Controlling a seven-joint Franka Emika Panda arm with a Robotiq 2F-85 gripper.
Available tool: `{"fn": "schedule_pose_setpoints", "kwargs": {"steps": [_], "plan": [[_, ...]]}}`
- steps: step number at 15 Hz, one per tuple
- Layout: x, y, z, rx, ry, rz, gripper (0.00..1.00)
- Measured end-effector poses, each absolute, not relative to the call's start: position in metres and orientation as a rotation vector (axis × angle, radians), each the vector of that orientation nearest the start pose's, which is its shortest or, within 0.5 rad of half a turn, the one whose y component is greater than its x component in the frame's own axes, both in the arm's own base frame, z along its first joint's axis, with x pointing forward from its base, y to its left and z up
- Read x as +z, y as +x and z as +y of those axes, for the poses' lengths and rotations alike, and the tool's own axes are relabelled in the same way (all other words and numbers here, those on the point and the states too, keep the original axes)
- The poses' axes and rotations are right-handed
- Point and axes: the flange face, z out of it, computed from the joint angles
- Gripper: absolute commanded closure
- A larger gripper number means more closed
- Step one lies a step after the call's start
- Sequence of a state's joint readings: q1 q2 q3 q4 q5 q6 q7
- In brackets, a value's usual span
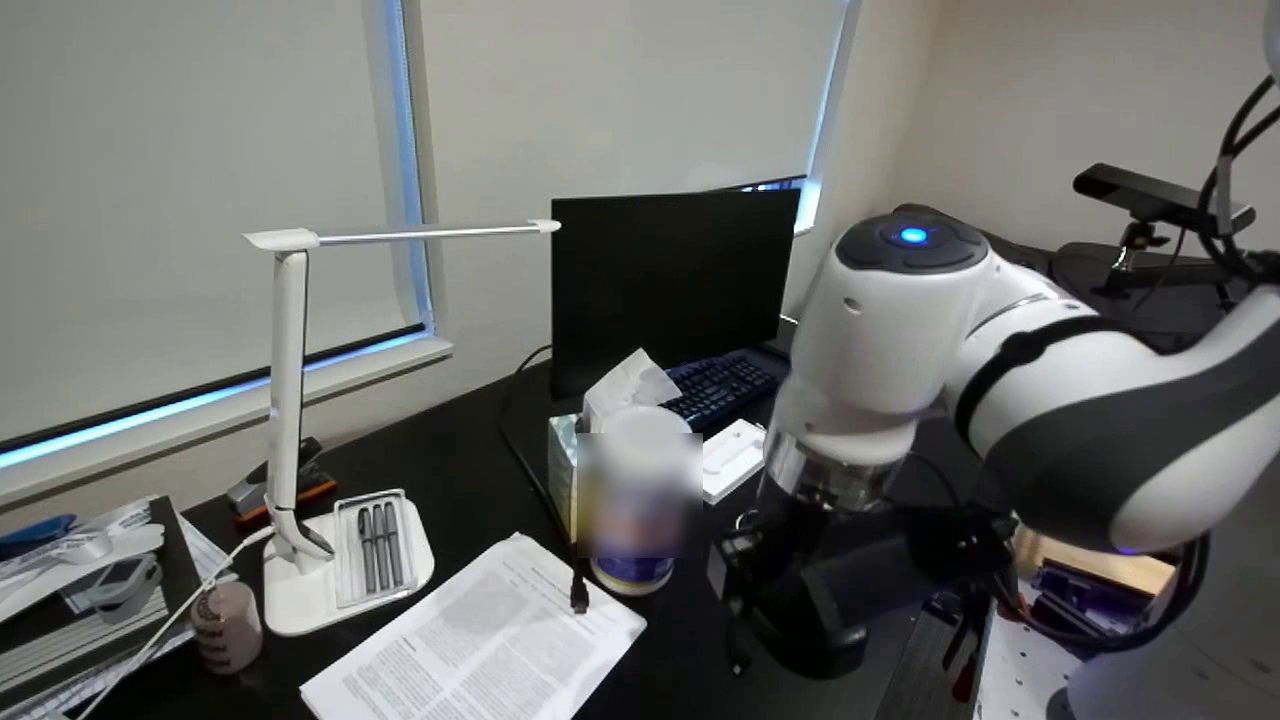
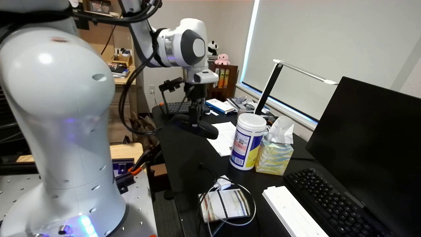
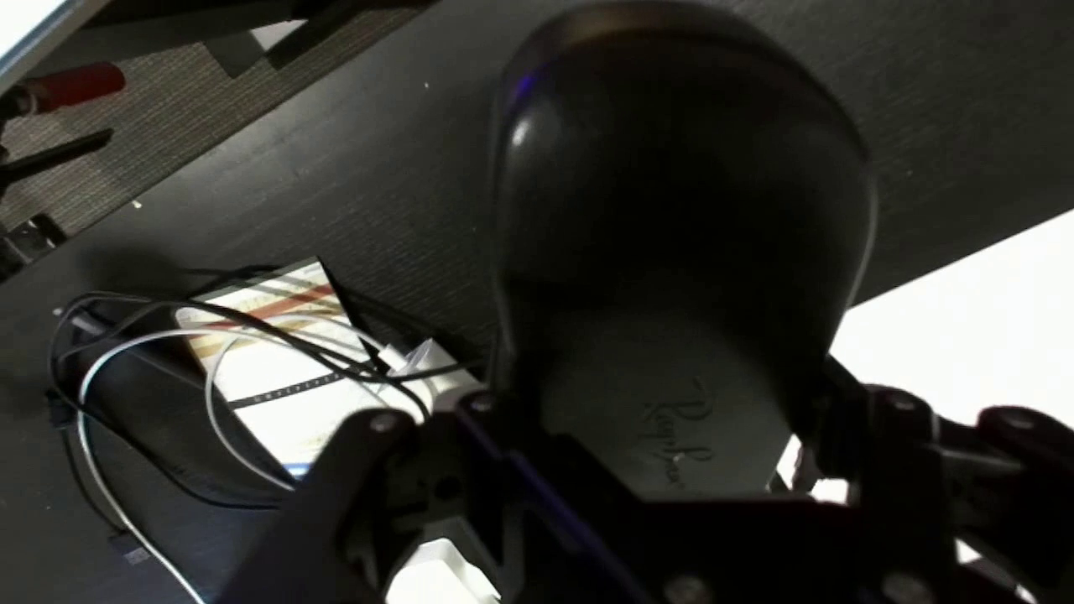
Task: Move the eyeglass case to the right
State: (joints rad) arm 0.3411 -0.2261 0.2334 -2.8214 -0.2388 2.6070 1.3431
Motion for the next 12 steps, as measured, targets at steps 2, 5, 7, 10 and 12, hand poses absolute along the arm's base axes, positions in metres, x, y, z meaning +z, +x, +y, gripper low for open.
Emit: {"fn": "schedule_pose_setpoints", "kwargs": {"steps": [2, 5, 7, 10, 12], "plan": [[0.281, 0.333, 0.176, -0.242, -3.033, 1.011, 0.51], [0.295, 0.365, 0.134, -0.226, -2.918, 1.2, 0.51], [0.296, 0.376, 0.101, -0.205, -2.847, 1.341, 0.51], [0.296, 0.385, 0.049, -0.189, -2.747, 1.538, 0.51], [0.296, 0.389, 0.012, -0.185, -2.662, 1.682, 0.51]]}}
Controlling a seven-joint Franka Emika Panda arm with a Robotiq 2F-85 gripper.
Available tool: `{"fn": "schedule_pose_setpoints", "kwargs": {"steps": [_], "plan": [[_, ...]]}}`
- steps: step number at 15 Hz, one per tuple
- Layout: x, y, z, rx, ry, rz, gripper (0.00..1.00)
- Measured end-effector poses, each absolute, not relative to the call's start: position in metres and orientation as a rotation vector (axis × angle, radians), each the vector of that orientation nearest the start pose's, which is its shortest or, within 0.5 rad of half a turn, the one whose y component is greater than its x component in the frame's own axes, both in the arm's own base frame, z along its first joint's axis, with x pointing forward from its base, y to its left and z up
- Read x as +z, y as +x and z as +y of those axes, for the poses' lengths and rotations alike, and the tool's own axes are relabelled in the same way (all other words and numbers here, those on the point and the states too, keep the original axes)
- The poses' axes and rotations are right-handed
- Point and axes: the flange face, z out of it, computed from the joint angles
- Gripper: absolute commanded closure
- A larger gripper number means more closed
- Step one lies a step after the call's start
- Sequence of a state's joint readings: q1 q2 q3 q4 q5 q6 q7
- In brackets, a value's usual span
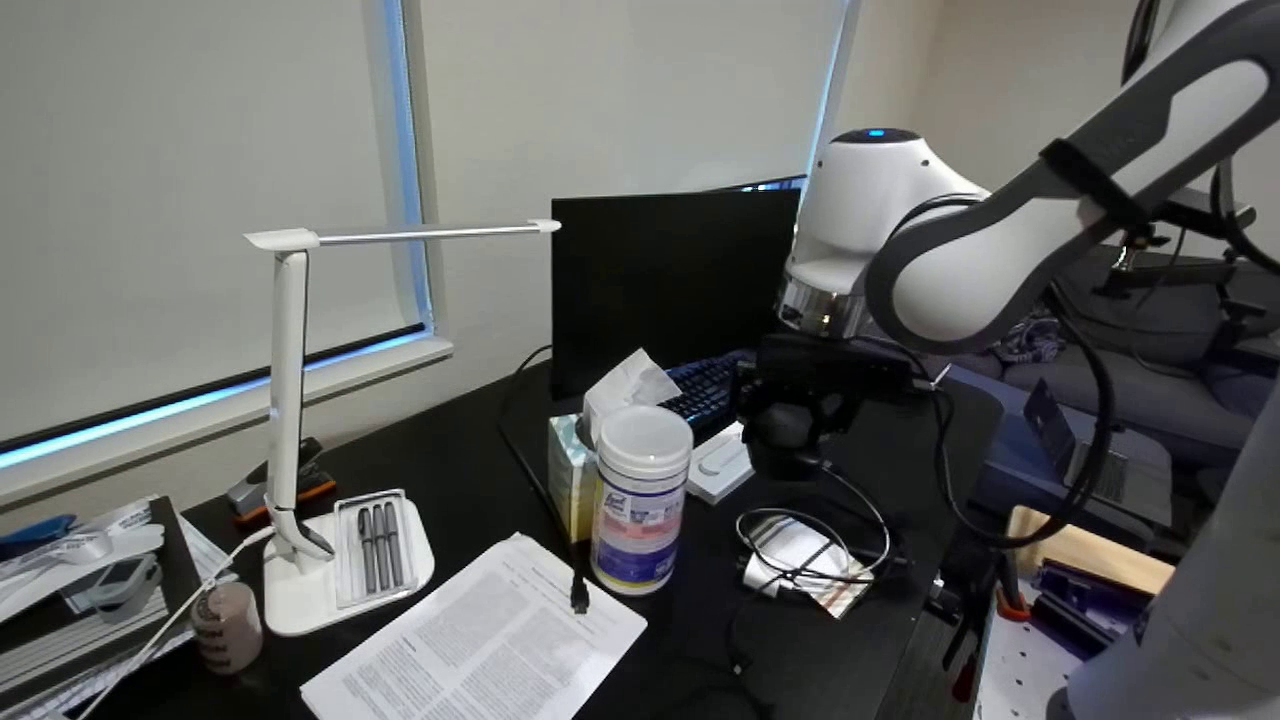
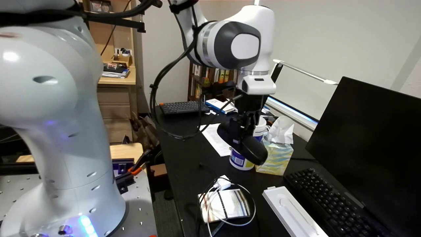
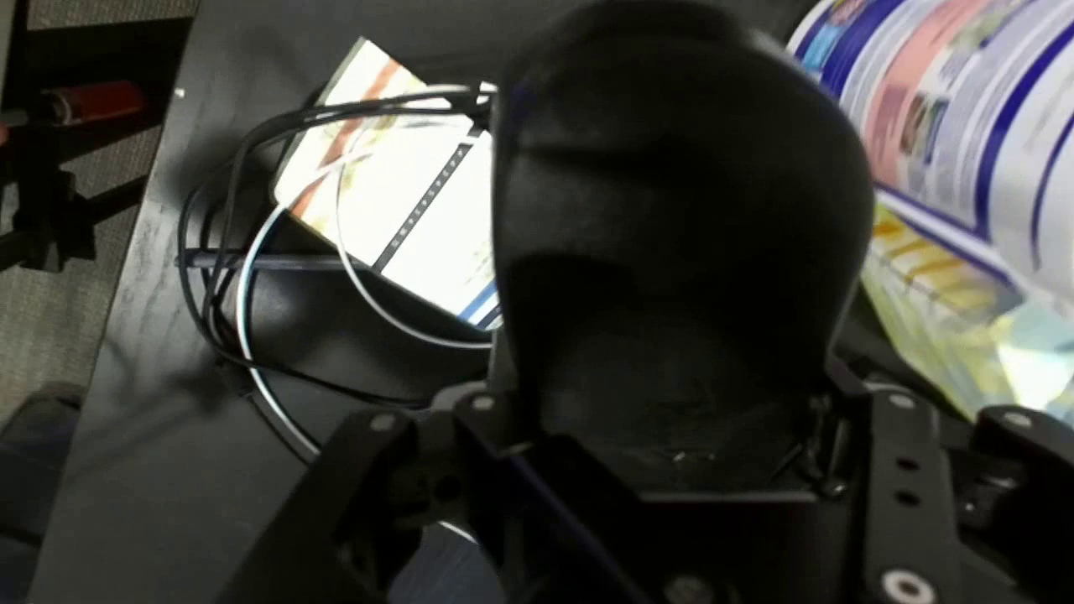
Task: Move the eyeglass case to the right
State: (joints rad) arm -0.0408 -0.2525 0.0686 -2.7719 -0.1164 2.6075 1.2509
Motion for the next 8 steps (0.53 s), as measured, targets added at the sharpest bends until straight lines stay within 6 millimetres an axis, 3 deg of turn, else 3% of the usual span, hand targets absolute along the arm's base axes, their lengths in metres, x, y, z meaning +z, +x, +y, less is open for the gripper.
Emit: {"fn": "schedule_pose_setpoints", "kwargs": {"steps": [3, 4, 7, 8], "plan": [[0.297, 0.387, -0.043, -0.182, -2.521, 1.878, 0.51], [0.298, 0.386, -0.059, -0.19, -2.474, 1.926, 0.26], [0.303, 0.387, -0.079, -0.244, -2.403, 1.963, 0.26], [0.303, 0.387, -0.079, -0.246, -2.404, 1.961, 0.51]]}}
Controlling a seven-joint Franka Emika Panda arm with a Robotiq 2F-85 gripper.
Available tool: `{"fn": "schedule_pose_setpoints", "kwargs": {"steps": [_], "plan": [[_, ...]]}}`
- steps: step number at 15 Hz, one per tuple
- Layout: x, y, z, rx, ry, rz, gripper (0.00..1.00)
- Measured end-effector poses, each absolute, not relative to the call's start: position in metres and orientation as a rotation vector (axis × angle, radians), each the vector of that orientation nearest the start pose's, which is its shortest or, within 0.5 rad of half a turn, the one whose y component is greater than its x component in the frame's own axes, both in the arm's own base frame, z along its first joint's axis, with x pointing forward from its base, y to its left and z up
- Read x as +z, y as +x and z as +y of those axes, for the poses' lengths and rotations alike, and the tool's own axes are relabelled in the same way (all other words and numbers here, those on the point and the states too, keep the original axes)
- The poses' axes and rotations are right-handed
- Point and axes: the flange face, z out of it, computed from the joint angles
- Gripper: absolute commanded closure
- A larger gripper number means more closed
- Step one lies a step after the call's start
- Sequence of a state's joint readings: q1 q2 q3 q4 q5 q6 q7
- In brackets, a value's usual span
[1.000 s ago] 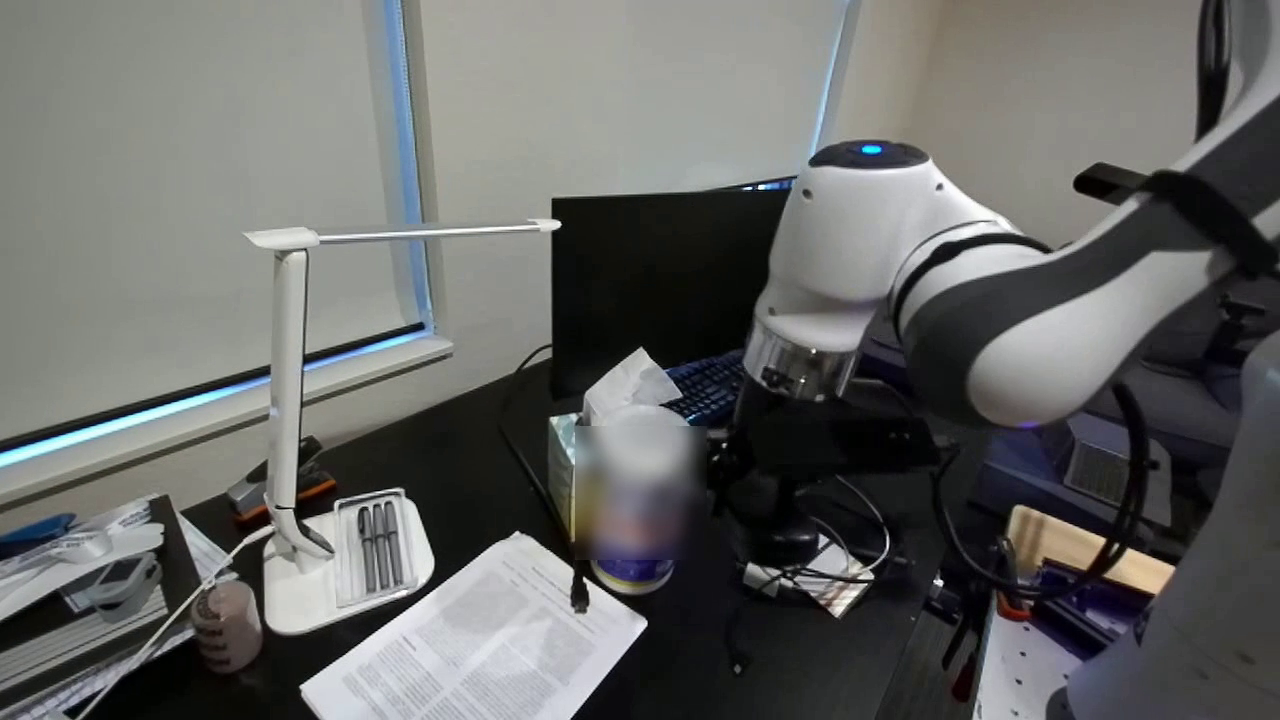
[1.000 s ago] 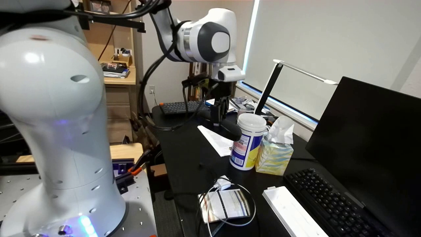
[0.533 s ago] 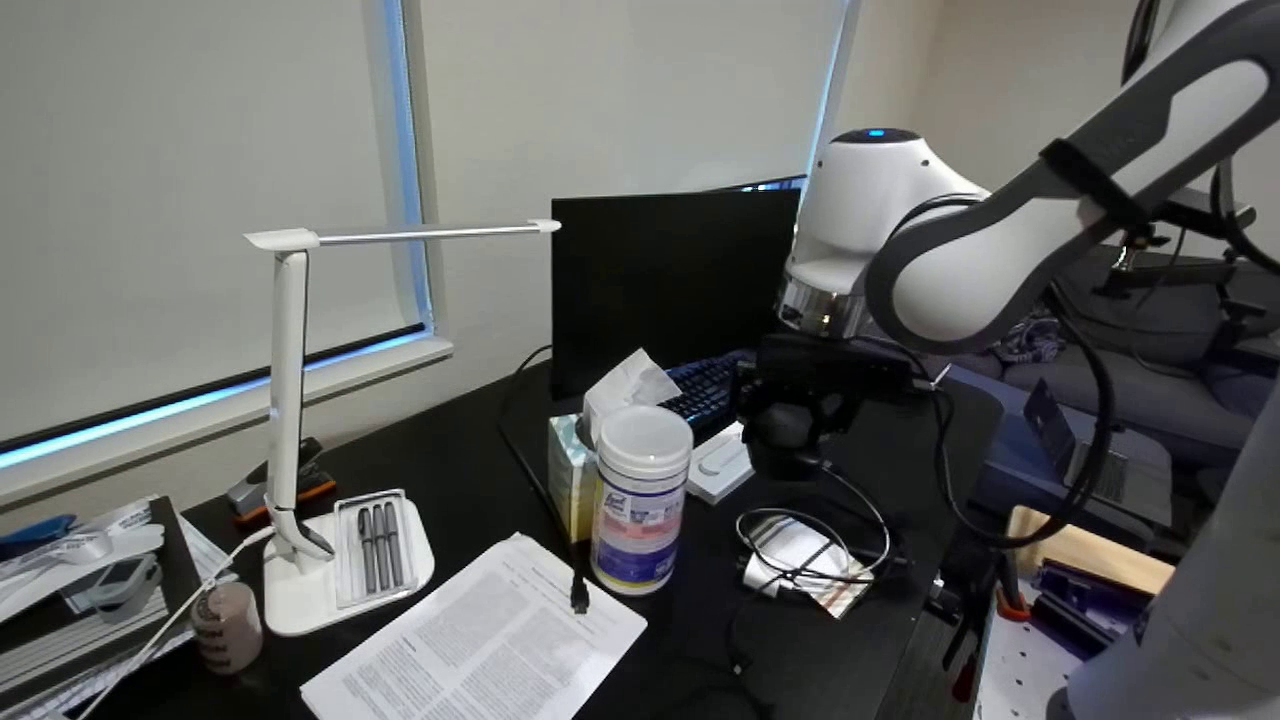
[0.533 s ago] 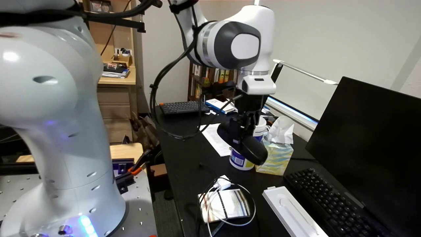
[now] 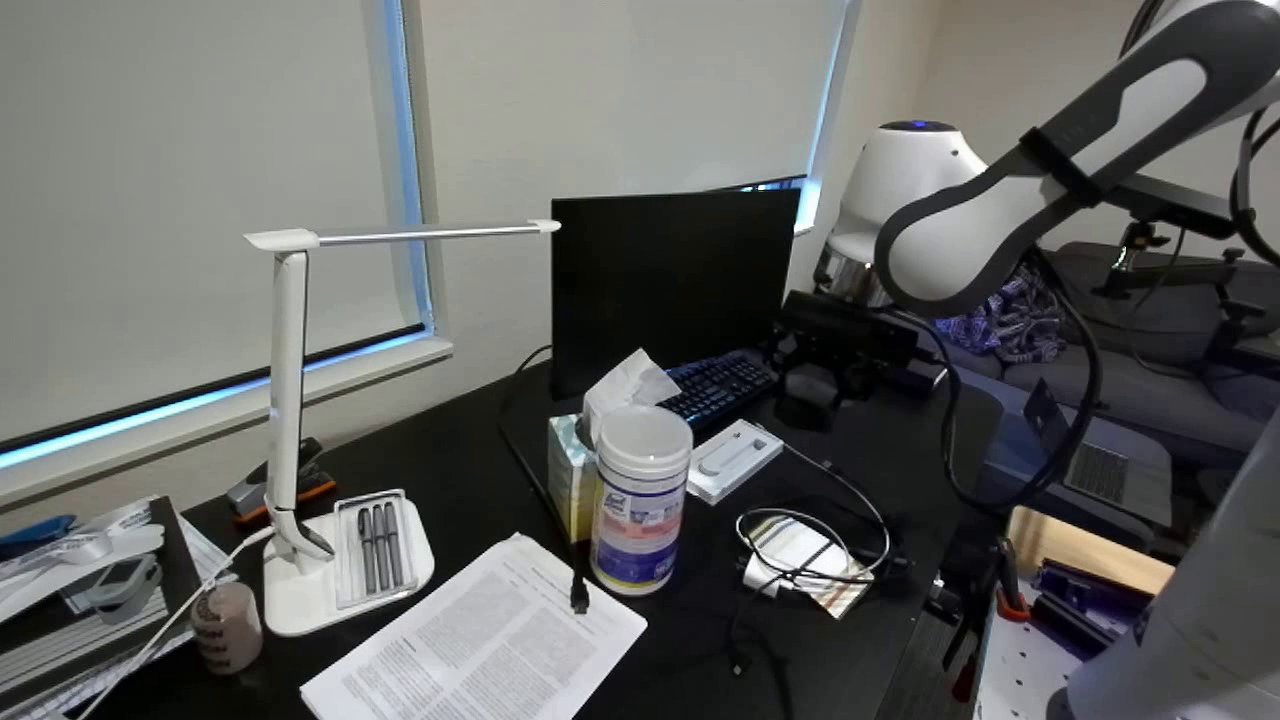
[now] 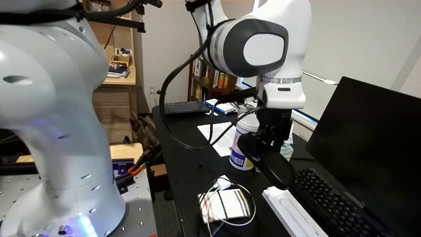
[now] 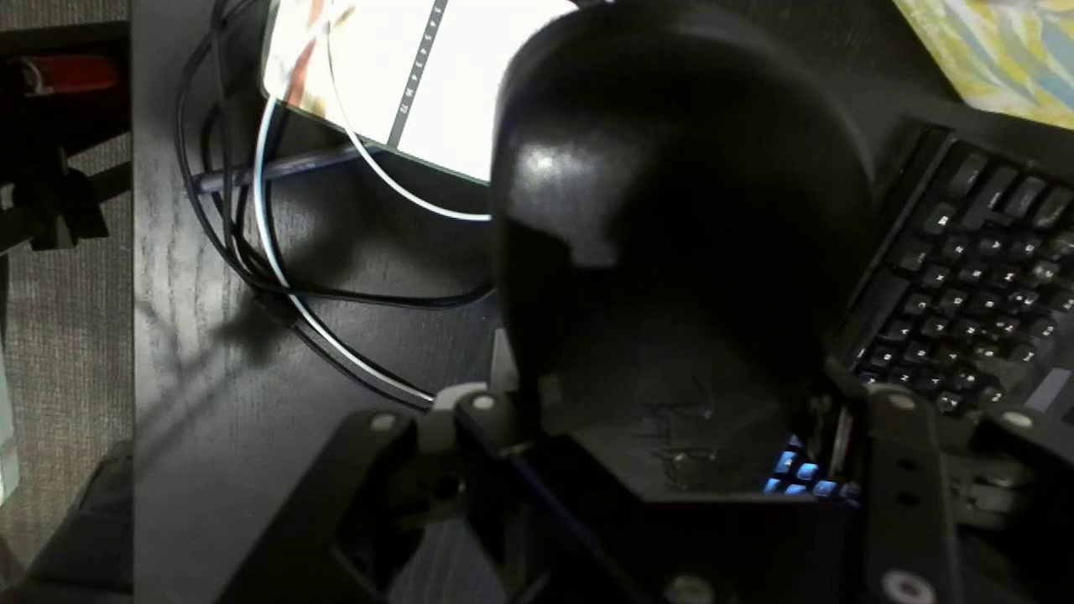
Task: Move the eyeglass case to the right
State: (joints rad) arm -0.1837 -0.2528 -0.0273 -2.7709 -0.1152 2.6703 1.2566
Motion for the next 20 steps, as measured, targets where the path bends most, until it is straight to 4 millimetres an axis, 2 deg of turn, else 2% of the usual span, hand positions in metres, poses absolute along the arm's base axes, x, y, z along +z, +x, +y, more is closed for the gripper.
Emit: {"fn": "schedule_pose_setpoints", "kwargs": {"steps": [4, 6, 8, 11, 14, 15, 16, 19, 20], "plan": [[0.301, 0.389, -0.069, -0.248, -2.411, 1.967, 0.51], [0.301, 0.395, -0.08, -0.258, -2.35, 2.048, 0.51], [0.302, 0.401, -0.116, -0.28, -2.258, 2.167, 0.51], [0.297, 0.405, -0.188, -0.304, -2.105, 2.358, 0.51], [0.289, 0.418, -0.248, -0.33, -1.964, 2.499, 0.51], [0.285, 0.424, -0.261, -0.335, -1.942, 2.527, 0.51], [0.279, 0.432, -0.272, -0.339, -1.932, 2.546, 0.26], [0.27, 0.436, -0.277, -0.33, -1.942, 2.56, 0.26], [0.271, 0.436, -0.275, -0.33, -1.945, 2.557, 0.51]]}}
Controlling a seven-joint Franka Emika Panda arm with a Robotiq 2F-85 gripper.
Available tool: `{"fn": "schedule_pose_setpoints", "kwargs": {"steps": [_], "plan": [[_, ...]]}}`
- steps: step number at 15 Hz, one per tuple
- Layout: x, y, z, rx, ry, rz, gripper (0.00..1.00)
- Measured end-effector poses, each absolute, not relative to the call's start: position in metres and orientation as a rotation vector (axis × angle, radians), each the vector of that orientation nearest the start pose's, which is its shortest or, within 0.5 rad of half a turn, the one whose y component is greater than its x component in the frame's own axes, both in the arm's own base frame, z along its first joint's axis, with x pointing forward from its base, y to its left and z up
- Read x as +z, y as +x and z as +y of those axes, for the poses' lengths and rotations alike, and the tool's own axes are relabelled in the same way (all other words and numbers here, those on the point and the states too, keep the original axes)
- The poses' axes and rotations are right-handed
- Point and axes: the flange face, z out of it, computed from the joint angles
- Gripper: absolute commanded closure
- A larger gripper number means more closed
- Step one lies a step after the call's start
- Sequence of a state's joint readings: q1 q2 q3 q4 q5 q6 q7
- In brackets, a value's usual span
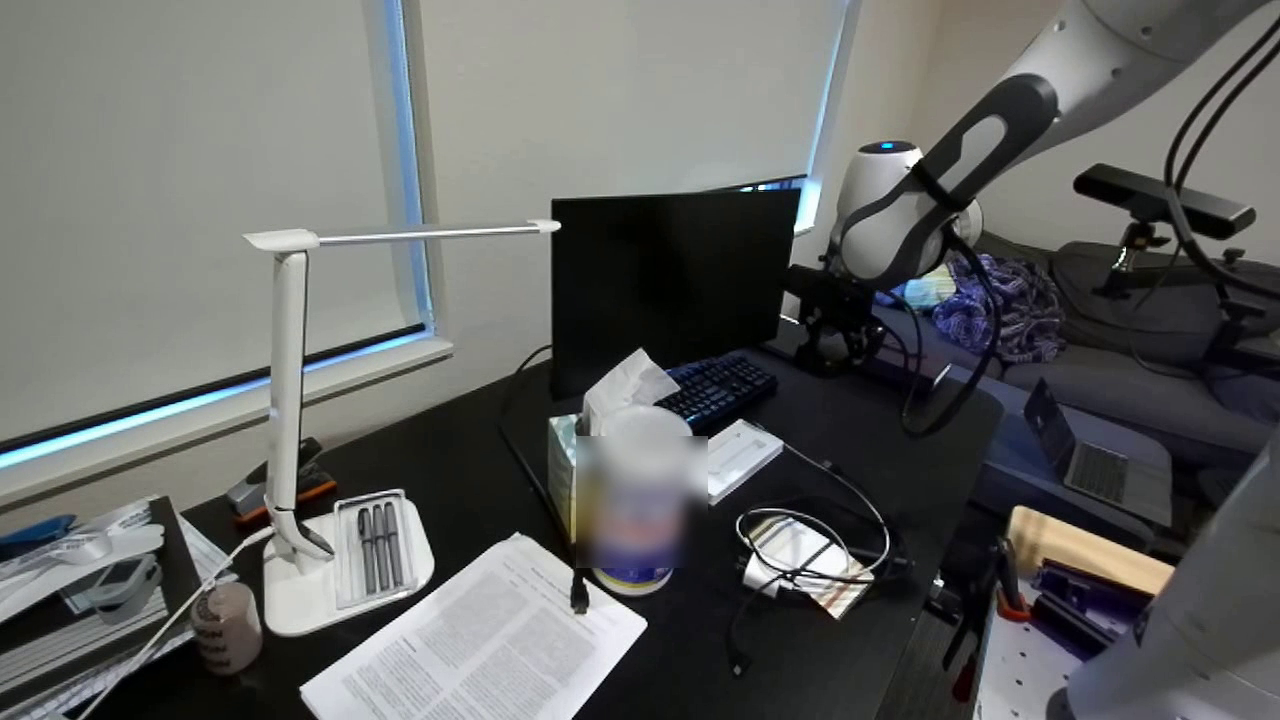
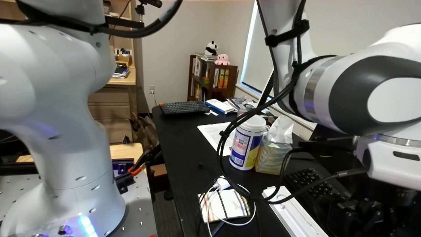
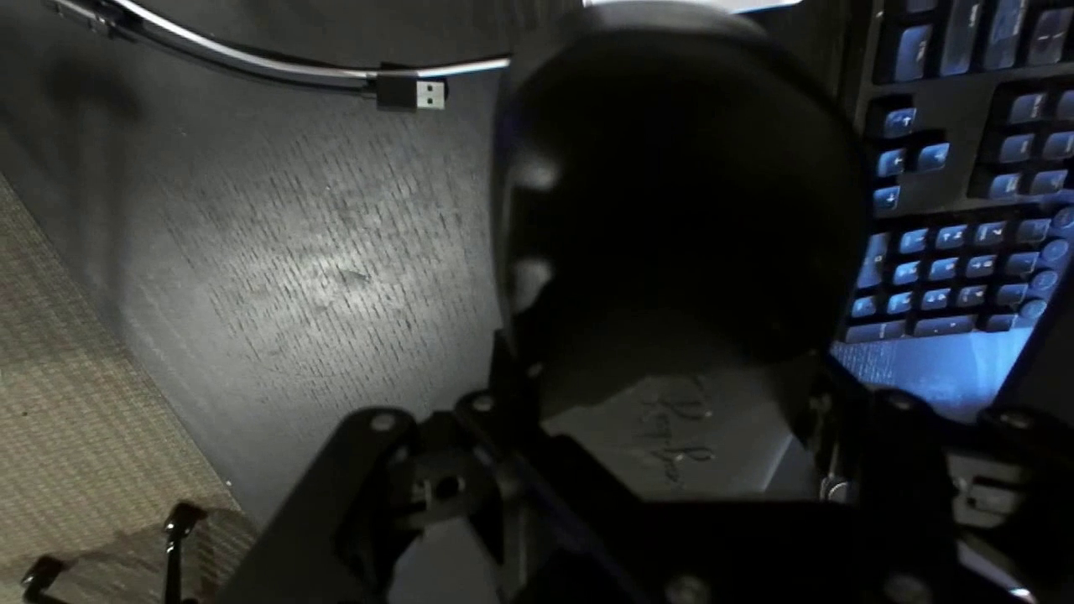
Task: Move the eyeglass case to the right
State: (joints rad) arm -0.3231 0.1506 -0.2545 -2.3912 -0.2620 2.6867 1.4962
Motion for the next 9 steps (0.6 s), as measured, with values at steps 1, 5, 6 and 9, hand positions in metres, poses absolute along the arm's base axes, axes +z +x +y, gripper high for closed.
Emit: {"fn": "schedule_pose_setpoints", "kwargs": {"steps": [1, 5, 6, 9], "plan": [[0.272, 0.436, -0.275, -0.333, -1.945, 2.554, 0.51], [0.265, 0.441, -0.275, -0.317, -1.942, 2.564, 0.51], [0.26, 0.446, -0.278, -0.315, -1.941, 2.572, 0.51], [0.238, 0.465, -0.295, -0.306, -1.945, 2.603, 0.51]]}}
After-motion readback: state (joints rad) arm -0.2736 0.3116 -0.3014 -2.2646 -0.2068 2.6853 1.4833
